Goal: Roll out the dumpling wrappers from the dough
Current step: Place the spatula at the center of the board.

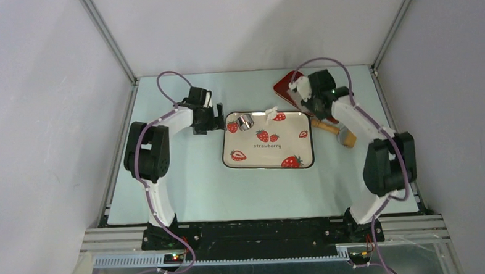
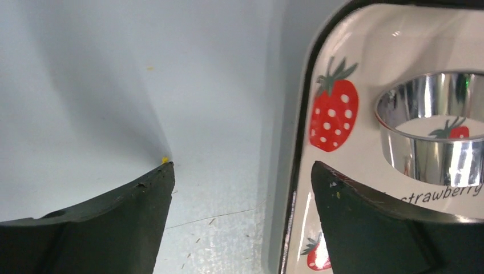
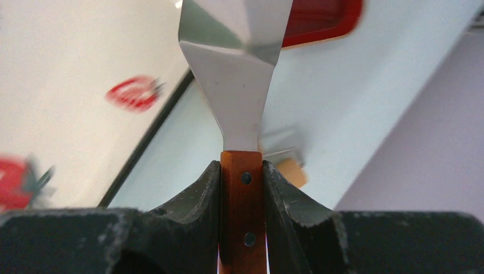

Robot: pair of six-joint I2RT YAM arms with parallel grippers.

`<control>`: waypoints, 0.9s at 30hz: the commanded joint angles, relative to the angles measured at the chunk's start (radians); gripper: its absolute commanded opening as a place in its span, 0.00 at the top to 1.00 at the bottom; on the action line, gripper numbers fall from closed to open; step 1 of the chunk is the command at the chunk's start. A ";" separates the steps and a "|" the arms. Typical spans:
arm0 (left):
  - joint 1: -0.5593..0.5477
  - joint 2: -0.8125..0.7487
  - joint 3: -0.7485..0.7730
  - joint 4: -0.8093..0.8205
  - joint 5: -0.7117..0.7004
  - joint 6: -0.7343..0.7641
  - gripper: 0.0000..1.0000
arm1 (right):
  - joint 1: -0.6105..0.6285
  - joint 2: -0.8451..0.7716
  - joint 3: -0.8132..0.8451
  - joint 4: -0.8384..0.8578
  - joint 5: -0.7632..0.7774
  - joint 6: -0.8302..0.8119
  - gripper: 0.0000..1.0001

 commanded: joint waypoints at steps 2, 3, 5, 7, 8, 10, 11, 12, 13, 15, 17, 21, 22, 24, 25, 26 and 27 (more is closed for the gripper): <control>0.053 -0.046 0.012 -0.040 0.002 0.044 0.01 | 0.079 -0.278 -0.218 0.050 -0.155 0.008 1.00; 0.059 -0.053 0.017 -0.040 0.010 0.054 0.01 | 0.082 -0.331 -0.270 0.047 -0.181 0.007 1.00; 0.066 -0.057 0.031 -0.040 0.037 0.080 0.00 | 0.092 -0.401 -0.333 0.028 -0.208 0.002 1.00; 0.072 -0.057 0.048 -0.040 0.063 0.111 0.00 | 0.093 -0.468 -0.387 0.002 -0.237 -0.006 1.00; 0.075 -0.060 0.052 -0.041 0.084 0.122 0.00 | 0.094 -0.494 -0.409 -0.002 -0.242 -0.008 1.00; 0.082 -0.068 0.065 -0.040 0.101 0.154 0.00 | 0.093 -0.571 -0.495 0.000 -0.229 -0.012 1.00; 0.092 -0.073 0.073 -0.042 0.110 0.178 0.00 | 0.091 -0.615 -0.513 -0.008 -0.212 -0.011 1.00; 0.098 -0.085 0.077 -0.049 0.125 0.190 0.00 | 0.088 -0.649 -0.547 -0.016 -0.169 -0.009 1.00; 0.110 -0.091 0.085 -0.054 0.130 0.214 0.00 | 0.081 -0.665 -0.564 -0.036 -0.154 -0.006 1.00; 0.129 -0.116 0.097 -0.074 0.161 0.259 0.00 | 0.062 -0.717 -0.623 -0.068 -0.123 -0.010 1.00; 0.144 -0.148 0.099 -0.091 0.173 0.315 0.00 | 0.035 -0.776 -0.686 -0.081 -0.101 -0.017 1.00; 0.149 -0.235 0.058 -0.137 0.140 0.451 0.00 | -0.054 -0.876 -0.804 -0.093 -0.077 -0.044 1.00; 0.152 -0.269 0.035 -0.144 0.140 0.459 0.00 | -0.071 -0.898 -0.830 -0.097 -0.084 -0.054 1.00; 0.162 -0.329 -0.013 -0.162 0.154 0.475 0.00 | -0.117 -0.920 -0.861 -0.108 -0.095 -0.069 1.00; 0.165 -0.347 -0.026 -0.170 0.163 0.478 0.00 | -0.139 -0.926 -0.870 -0.109 -0.095 -0.074 1.00; 0.166 -0.388 -0.056 -0.173 0.166 0.485 0.00 | -0.155 -0.937 -0.889 -0.108 -0.096 -0.082 1.00; 0.168 -0.427 -0.071 -0.185 0.173 0.492 0.00 | -0.159 -0.940 -0.898 -0.107 -0.094 -0.086 1.00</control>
